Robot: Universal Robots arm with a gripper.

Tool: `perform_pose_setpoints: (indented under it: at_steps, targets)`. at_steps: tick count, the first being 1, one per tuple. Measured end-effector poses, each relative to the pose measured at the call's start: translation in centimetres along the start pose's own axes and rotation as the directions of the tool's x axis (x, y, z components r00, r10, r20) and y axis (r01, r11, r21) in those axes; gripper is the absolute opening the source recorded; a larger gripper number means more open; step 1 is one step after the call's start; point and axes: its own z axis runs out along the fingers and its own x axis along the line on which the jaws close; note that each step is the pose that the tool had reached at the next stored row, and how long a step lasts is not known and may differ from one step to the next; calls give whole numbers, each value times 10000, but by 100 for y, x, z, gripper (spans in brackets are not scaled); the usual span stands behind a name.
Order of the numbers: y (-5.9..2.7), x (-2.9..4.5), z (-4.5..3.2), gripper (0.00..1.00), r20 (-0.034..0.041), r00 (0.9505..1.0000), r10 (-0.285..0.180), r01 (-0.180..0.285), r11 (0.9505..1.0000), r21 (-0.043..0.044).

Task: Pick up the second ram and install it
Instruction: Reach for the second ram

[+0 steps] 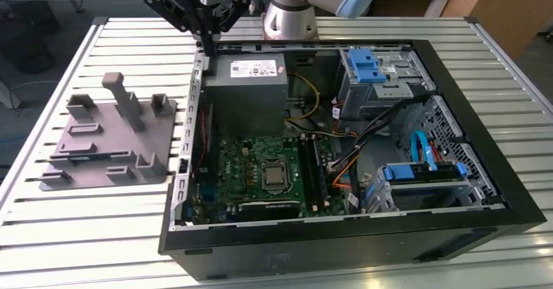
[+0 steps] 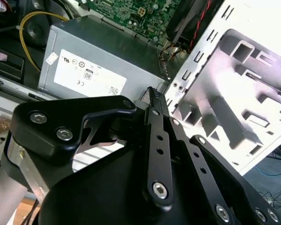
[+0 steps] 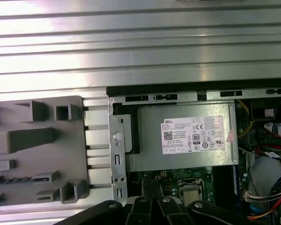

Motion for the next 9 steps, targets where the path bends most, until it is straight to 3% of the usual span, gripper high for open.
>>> perform_pose_setpoints:
  at_steps: [5,9]
  targets:
    - [-1,7,0,10,-1,10000,0,0,10000,0]
    - [-5,58,-1,10,-1,10000,-1,1,10000,1]
